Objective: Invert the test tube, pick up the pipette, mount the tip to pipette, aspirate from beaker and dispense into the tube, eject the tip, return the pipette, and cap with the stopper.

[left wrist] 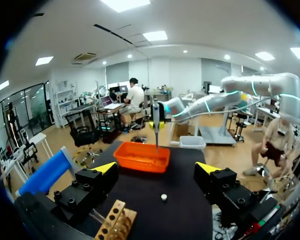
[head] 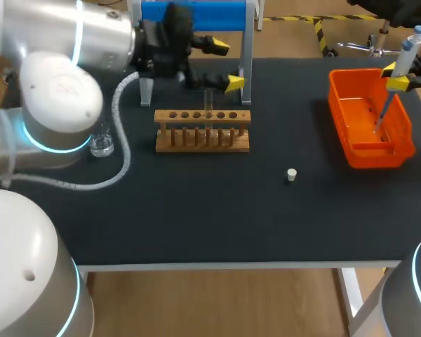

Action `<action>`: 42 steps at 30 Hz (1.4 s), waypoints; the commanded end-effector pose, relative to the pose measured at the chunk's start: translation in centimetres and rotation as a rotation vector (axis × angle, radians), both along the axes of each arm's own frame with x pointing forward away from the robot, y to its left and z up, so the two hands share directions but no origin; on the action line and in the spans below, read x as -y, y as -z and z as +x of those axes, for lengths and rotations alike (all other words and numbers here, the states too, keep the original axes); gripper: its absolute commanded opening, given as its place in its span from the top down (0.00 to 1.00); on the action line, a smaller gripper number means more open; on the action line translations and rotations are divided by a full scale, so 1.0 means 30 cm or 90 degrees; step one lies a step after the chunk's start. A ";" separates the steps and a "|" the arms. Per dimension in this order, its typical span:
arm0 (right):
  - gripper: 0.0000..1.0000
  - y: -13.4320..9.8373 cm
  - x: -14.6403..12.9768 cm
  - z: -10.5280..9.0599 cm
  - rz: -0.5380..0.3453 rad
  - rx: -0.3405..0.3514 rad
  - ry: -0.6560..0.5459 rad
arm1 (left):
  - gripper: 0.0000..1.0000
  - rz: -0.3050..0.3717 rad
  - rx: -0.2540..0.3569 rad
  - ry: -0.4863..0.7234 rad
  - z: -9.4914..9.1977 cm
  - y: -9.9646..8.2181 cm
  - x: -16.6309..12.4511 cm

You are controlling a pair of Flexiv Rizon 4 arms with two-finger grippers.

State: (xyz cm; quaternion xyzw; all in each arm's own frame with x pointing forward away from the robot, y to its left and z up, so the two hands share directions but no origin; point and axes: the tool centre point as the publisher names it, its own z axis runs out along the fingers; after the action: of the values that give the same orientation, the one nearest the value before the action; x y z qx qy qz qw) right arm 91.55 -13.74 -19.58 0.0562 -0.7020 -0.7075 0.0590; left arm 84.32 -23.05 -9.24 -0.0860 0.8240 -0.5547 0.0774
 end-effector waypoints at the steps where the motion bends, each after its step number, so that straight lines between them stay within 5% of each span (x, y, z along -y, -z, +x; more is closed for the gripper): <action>1: 1.00 0.001 0.007 0.006 0.000 0.000 -0.004 | 0.00 0.026 -0.007 -0.006 0.078 -0.011 0.176; 7: 1.00 0.001 0.007 0.006 0.000 0.000 -0.004 | 0.00 0.055 -0.020 -0.013 0.136 -0.042 0.332; 19: 1.00 0.001 0.007 0.006 0.000 0.000 -0.004 | 0.00 0.047 -0.024 0.014 0.243 -0.059 0.581; 28: 1.00 0.001 0.007 0.006 0.000 0.000 -0.004 | 0.00 0.047 -0.024 0.014 0.243 -0.059 0.581; 29: 1.00 0.001 0.007 0.006 0.000 0.000 -0.004 | 0.56 0.047 -0.024 0.014 0.243 -0.059 0.581; 30: 1.00 0.001 0.007 0.006 0.000 0.000 -0.004 | 0.93 0.047 -0.024 0.014 0.243 -0.059 0.581; 31: 1.00 0.001 0.007 0.006 0.000 0.000 -0.004 | 1.00 0.047 -0.024 0.014 0.243 -0.059 0.581; 42: 1.00 0.001 0.007 0.006 0.000 0.000 -0.004 | 1.00 0.047 -0.024 0.014 0.243 -0.059 0.581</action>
State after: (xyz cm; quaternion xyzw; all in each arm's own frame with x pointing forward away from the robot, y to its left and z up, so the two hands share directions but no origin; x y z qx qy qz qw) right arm 91.56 -13.76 -19.58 0.0563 -0.7019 -0.7075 0.0590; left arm 91.64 -40.44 -7.48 -0.0836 0.8455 -0.5241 0.0586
